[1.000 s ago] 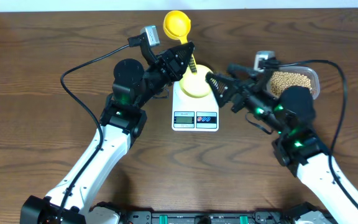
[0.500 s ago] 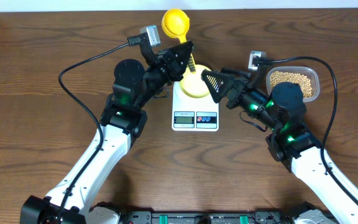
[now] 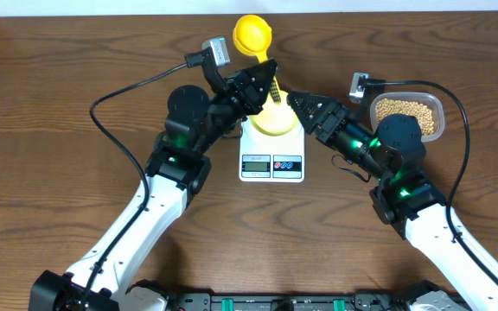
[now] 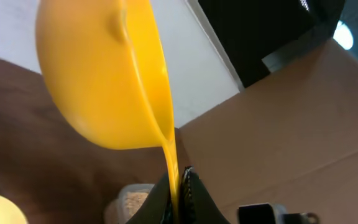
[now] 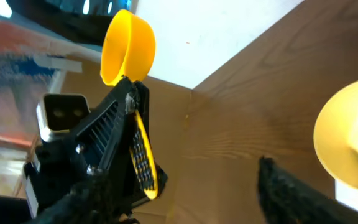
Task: Scoop item into bowl and weigh 50g on scale
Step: 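Move the right gripper to the scoop handle held by the left gripper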
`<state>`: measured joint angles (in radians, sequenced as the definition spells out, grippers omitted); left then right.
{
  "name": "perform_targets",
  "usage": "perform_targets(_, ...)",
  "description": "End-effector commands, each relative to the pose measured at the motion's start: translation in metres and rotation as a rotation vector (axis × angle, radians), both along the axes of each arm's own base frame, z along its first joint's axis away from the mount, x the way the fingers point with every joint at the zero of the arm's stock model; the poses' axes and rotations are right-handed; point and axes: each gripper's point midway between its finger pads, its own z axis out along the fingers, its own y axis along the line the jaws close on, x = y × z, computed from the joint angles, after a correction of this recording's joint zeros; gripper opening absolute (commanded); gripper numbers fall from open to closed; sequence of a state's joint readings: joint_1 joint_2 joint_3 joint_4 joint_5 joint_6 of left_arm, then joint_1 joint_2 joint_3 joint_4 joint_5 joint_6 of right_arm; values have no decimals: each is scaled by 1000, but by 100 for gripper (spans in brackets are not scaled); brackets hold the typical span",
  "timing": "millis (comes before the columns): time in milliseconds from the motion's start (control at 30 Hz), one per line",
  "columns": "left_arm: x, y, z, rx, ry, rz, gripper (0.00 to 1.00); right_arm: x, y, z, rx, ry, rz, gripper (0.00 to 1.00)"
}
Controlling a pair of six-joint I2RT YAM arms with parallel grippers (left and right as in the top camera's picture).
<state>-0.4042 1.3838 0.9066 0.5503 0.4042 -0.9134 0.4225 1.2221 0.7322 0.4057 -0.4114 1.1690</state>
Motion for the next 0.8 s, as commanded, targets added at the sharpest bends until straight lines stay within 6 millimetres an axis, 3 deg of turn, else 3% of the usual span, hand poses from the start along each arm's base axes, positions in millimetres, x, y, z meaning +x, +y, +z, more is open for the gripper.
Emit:
perform_targets(0,1,1,7,-88,58,12,7,-4,6,13,63,25,31,65)
perform_targets(267,1,1,6,-133,103,21,7,-12,13,31,110,-28,89,61)
perform_targets(667,-10,-22,5,-133,104,19,7,-17,22,32,125,-13,90,63)
perform_targets(767,-10,-22,5,-133,104,19,7,-13,18,32,125,-14,64,57)
